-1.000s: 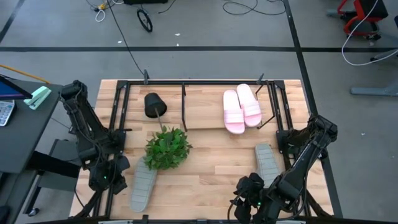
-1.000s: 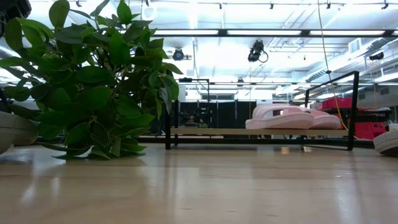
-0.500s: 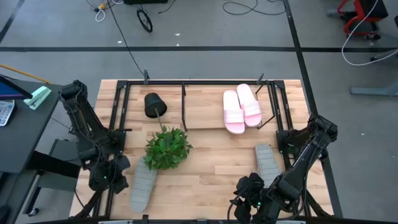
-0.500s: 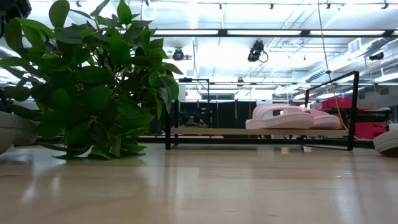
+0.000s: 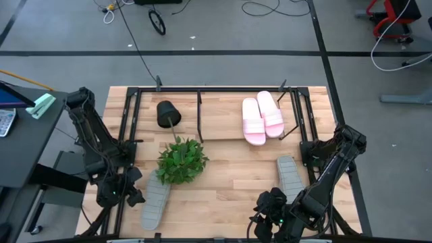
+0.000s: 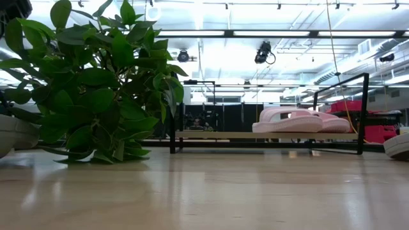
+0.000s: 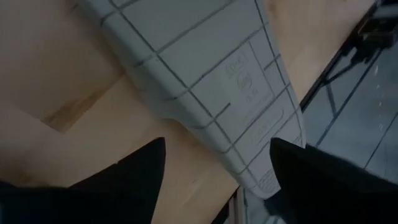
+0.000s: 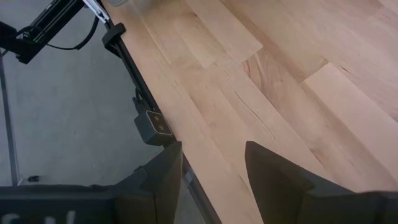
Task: Pick and place slides into the shelf
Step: Put the left gray slide on the shelf
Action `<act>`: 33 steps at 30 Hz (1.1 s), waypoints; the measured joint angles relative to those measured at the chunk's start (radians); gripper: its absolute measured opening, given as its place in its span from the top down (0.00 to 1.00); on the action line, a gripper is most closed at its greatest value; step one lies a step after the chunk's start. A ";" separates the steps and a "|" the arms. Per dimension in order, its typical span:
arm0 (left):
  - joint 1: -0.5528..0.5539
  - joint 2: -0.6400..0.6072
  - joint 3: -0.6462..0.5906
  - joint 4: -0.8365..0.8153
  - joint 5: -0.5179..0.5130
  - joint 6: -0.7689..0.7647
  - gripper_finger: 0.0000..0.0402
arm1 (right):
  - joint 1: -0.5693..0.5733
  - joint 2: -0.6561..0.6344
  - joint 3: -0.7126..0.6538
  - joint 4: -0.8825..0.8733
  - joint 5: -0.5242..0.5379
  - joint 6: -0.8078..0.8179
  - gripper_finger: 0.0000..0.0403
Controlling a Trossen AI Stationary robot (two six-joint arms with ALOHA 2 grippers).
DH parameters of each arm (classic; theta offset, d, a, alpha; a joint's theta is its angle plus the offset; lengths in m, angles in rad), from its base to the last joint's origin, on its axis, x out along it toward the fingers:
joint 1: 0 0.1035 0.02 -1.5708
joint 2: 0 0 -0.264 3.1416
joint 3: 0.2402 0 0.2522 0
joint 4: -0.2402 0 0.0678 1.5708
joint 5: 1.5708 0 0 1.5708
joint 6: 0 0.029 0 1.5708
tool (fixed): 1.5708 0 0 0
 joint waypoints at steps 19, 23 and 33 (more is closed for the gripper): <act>-0.002 0.117 -0.146 0.388 -0.053 -0.058 0.26 | 0.000 0.000 0.001 0.025 0.000 0.004 0.55; -0.007 0.153 -0.149 0.389 -0.041 -0.065 0.26 | 0.000 0.000 0.001 0.027 0.000 0.008 0.55; -0.008 0.241 -0.149 0.497 -0.024 -0.059 0.27 | -0.001 0.000 0.001 0.026 0.000 0.008 0.55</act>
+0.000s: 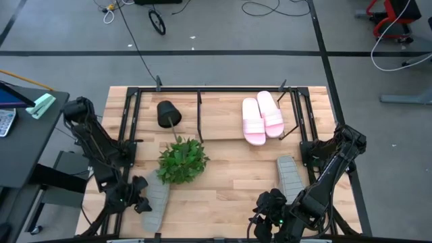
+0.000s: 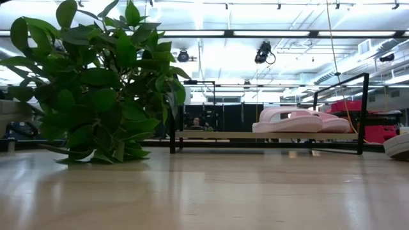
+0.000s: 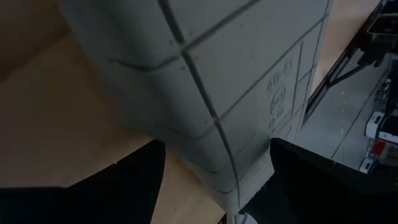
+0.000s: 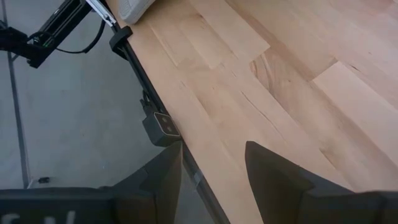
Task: Pick and place slides into the shelf
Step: Put the left gray slide on the shelf
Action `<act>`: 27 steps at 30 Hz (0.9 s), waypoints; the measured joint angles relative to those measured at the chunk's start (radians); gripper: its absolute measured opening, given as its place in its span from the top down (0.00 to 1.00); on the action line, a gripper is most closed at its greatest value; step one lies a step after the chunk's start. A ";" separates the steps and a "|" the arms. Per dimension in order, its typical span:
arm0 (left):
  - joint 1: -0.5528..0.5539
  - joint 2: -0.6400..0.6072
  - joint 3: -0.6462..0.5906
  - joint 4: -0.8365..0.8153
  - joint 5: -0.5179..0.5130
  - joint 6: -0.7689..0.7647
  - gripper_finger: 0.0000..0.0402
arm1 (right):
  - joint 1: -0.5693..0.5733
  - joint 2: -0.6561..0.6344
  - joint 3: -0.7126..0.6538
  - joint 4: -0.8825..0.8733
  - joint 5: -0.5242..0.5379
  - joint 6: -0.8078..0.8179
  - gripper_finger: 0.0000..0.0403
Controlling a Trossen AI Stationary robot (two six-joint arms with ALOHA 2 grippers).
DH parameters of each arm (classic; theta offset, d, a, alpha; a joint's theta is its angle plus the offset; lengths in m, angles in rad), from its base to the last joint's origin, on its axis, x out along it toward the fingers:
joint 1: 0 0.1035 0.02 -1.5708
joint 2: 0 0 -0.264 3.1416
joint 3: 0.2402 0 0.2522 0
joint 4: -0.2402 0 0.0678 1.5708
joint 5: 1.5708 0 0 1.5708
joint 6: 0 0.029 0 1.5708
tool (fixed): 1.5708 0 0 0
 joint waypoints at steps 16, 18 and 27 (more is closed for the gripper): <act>-0.020 0.074 0.005 0.044 -0.039 -0.035 0.79 | 0.000 0.000 0.000 -0.001 0.000 0.000 0.59; -0.036 0.070 0.005 0.051 -0.045 -0.050 0.79 | 0.000 0.000 0.000 -0.001 0.000 -0.004 0.60; -0.090 0.001 0.002 0.074 -0.018 -0.070 0.80 | 0.000 0.000 0.000 -0.002 0.000 -0.013 0.62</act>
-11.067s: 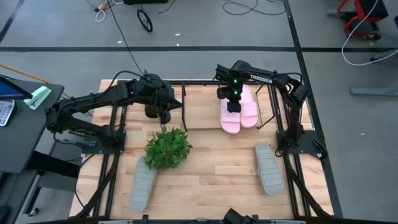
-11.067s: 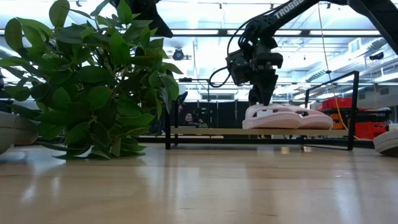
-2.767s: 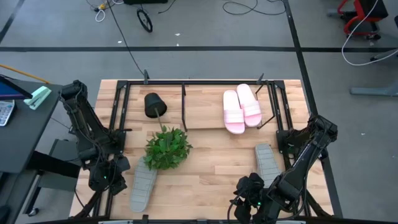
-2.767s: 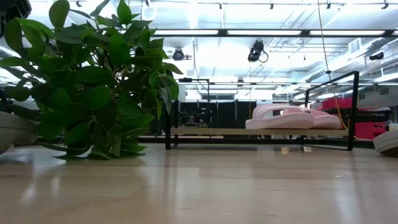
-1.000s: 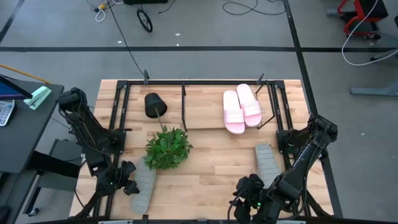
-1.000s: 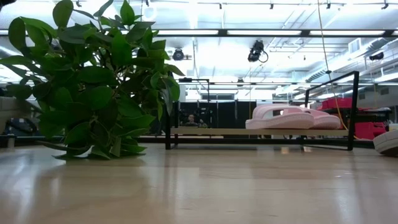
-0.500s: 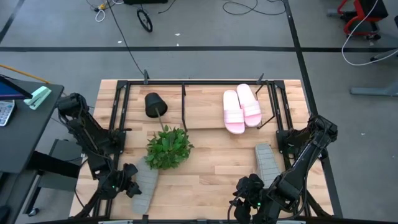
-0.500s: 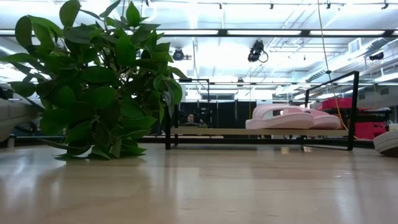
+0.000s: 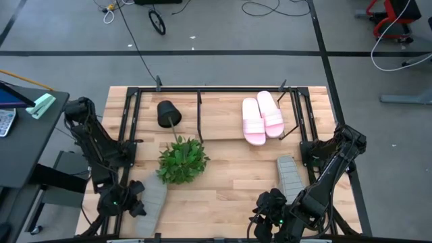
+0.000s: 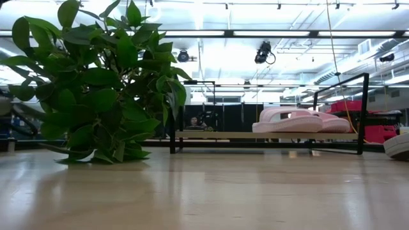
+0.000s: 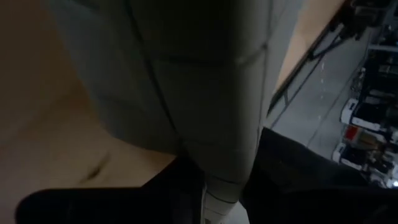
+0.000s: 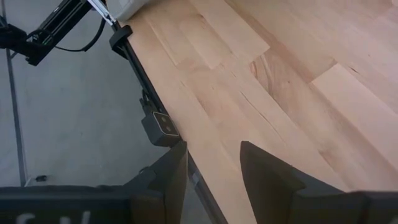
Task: Pick and place slides into the shelf
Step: Put the left gray slide on the shelf
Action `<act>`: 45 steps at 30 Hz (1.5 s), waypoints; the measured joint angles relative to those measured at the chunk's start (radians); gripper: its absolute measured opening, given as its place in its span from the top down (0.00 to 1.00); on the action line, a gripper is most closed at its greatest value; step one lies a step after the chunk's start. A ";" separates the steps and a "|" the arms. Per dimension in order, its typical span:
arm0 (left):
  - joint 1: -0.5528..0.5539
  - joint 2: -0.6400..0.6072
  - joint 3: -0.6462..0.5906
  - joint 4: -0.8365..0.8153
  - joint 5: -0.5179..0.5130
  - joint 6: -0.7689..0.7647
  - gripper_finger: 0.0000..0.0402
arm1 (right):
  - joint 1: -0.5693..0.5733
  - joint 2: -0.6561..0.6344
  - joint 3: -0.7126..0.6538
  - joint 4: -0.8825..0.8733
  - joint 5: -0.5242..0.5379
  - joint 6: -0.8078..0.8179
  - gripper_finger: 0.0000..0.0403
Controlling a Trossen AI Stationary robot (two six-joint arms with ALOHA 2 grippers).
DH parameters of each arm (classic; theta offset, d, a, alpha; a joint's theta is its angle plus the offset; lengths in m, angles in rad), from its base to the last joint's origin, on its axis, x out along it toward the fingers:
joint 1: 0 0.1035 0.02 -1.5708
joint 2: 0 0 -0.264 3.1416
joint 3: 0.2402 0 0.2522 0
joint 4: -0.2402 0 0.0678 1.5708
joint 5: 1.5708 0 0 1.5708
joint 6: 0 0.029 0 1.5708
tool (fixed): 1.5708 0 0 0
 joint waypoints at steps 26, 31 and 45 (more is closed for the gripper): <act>-0.016 -0.036 0.646 -0.767 -0.153 0.344 0.81 | 0.000 0.000 0.000 0.001 0.000 -0.018 0.62; 0.075 -0.037 0.817 -0.974 -0.253 0.516 0.81 | 0.000 0.000 0.000 0.001 -0.001 -0.018 0.62; 0.446 -0.037 0.945 -0.993 -0.241 0.866 0.82 | 0.002 0.000 0.000 0.066 0.000 -0.051 0.62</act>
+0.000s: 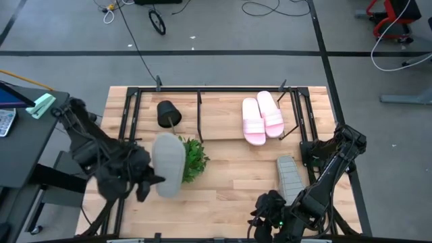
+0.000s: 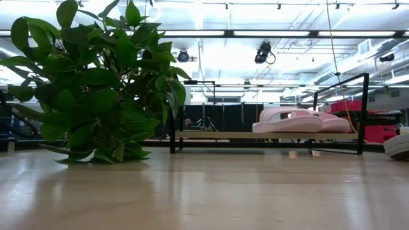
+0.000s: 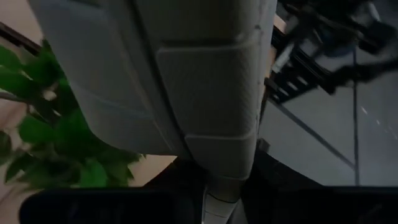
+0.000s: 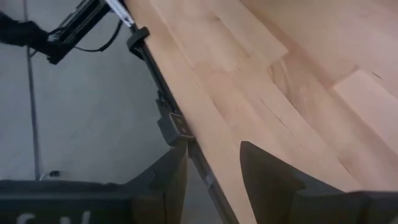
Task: Pick and place slides into the shelf
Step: Put the left gray slide on the shelf
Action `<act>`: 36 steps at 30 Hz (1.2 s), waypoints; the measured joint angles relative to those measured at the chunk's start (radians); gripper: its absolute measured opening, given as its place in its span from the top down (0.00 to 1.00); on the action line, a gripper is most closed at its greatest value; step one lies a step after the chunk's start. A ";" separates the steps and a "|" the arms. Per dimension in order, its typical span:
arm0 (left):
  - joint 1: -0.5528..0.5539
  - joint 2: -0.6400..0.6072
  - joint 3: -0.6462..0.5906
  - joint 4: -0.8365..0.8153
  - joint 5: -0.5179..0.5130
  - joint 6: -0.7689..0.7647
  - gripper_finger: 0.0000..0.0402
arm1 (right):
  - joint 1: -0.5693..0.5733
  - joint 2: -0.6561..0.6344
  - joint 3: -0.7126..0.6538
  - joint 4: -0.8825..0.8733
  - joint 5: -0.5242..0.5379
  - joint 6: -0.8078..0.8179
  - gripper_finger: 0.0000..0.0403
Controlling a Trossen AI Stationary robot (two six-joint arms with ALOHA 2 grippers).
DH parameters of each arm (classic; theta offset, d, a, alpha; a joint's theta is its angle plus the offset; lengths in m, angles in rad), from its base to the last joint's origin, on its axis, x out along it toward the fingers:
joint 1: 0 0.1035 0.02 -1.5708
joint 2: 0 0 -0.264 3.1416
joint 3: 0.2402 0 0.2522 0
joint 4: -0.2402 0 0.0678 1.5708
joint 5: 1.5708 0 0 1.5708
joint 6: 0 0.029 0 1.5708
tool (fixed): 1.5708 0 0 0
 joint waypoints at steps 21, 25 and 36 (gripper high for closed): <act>0.408 0.001 -0.004 0.607 0.252 0.608 0.82 | -0.015 -0.235 0.000 0.008 0.535 -0.324 0.62; 0.485 0.003 -0.046 0.765 0.354 0.654 0.82 | -0.015 -0.276 0.001 0.007 0.611 -0.364 0.62; 0.626 0.003 -0.234 1.287 0.480 0.645 0.83 | -0.023 -0.280 0.001 0.025 0.682 -0.474 0.62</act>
